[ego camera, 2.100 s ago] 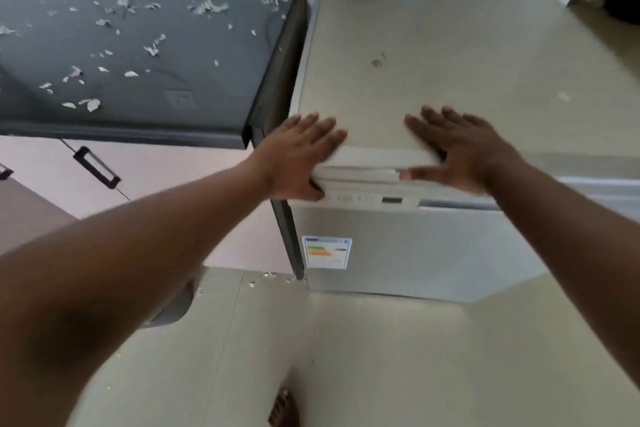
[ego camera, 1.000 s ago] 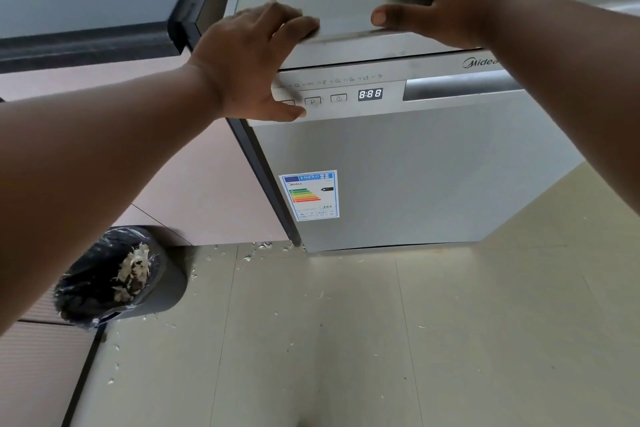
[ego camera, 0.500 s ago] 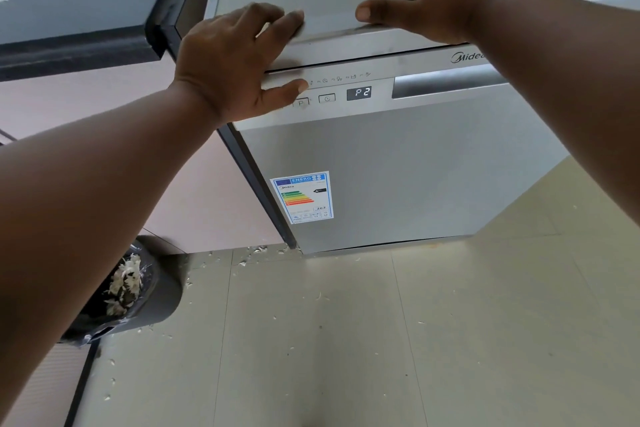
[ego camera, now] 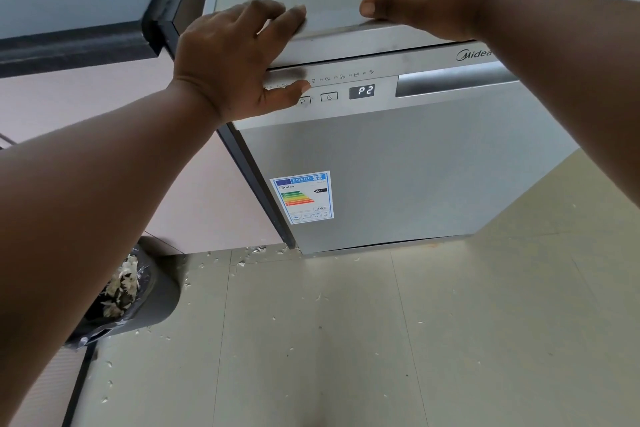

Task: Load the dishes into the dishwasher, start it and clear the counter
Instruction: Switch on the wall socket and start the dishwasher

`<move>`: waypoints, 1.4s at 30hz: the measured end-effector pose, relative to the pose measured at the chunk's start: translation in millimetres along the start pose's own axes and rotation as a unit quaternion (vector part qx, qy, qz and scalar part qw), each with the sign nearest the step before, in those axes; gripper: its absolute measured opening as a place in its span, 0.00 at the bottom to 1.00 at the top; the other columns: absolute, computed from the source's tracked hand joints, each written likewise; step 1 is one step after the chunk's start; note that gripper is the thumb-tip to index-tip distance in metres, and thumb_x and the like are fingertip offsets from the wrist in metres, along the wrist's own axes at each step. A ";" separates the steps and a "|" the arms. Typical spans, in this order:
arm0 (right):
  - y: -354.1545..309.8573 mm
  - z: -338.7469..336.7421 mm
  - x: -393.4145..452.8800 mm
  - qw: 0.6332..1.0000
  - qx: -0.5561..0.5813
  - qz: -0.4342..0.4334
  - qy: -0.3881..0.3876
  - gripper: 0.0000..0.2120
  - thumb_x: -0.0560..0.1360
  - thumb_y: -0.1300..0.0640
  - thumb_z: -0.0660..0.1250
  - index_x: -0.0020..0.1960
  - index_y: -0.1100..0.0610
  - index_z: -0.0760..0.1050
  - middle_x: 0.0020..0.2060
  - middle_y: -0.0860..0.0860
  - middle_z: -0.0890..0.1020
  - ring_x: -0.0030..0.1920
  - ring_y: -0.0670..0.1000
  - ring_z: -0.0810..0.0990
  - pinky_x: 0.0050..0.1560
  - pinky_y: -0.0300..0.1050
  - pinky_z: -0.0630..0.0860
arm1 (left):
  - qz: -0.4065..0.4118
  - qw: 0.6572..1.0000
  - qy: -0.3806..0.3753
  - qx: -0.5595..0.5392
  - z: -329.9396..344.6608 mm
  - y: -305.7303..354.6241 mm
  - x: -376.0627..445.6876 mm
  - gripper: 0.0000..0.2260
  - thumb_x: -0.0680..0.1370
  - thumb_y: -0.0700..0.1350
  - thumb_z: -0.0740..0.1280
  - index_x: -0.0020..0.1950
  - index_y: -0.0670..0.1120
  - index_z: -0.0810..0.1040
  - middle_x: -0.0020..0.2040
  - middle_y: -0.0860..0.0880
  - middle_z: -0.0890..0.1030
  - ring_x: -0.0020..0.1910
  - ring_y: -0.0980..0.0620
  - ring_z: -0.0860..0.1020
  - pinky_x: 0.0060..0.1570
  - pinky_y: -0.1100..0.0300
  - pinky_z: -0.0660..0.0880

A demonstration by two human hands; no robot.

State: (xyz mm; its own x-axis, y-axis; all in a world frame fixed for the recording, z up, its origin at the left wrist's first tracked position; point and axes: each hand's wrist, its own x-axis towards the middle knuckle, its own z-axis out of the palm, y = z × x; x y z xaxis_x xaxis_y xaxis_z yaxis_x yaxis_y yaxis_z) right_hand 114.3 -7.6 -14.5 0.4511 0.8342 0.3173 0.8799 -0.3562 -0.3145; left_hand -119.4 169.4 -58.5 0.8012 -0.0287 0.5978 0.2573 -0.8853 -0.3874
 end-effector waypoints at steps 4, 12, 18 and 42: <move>1.0 0.5 0.7 1.000 -0.016 0.003 -0.010 0.41 0.62 0.17 0.51 0.69 0.37 0.66 0.63 0.40 0.77 0.63 0.52 0.76 0.54 0.49 0.68 | 0.000 1.000 0.005 0.008 -0.5 1.6 1.2 0.26 0.81 0.62 0.54 0.72 0.48 0.69 0.61 0.44 0.78 0.51 0.40 0.80 0.38 0.50 0.74; 4.1 4.8 1.2 0.997 -0.004 0.018 -0.078 0.27 0.70 0.26 0.49 0.52 0.44 0.72 0.45 0.47 0.80 0.48 0.56 0.78 0.53 0.53 0.72 | -0.009 1.000 -0.027 -0.014 -8.2 5.6 0.7 0.22 0.84 0.55 0.49 0.74 0.48 0.67 0.67 0.44 0.75 0.61 0.39 0.77 0.47 0.46 0.76; 3.4 -4.6 7.4 0.998 -0.040 -0.023 -0.037 0.25 0.72 0.31 0.51 0.63 0.42 0.67 0.55 0.49 0.81 0.54 0.58 0.79 0.56 0.53 0.73 | -0.015 0.999 -0.042 -0.021 -12.5 2.2 6.0 0.22 0.84 0.53 0.49 0.74 0.48 0.68 0.69 0.45 0.75 0.65 0.37 0.75 0.53 0.47 0.75; 0.5 -8.6 15.7 0.986 -0.100 -0.038 -0.128 0.32 0.74 0.35 0.47 0.76 0.44 0.59 0.76 0.43 0.61 0.76 0.48 0.58 0.74 0.49 0.53 | -0.007 0.988 -0.129 -0.079 -26.5 1.3 12.7 0.21 0.81 0.49 0.54 0.72 0.44 0.71 0.69 0.41 0.74 0.65 0.35 0.74 0.58 0.45 0.74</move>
State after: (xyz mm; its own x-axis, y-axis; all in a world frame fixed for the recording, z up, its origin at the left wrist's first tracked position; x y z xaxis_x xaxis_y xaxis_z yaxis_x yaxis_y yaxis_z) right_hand 123.1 1.7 -2.0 0.3520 0.9318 0.0891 0.9334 -0.3424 -0.1074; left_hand -123.3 155.6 -32.8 0.9144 0.0857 0.3957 0.1986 -0.9466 -0.2539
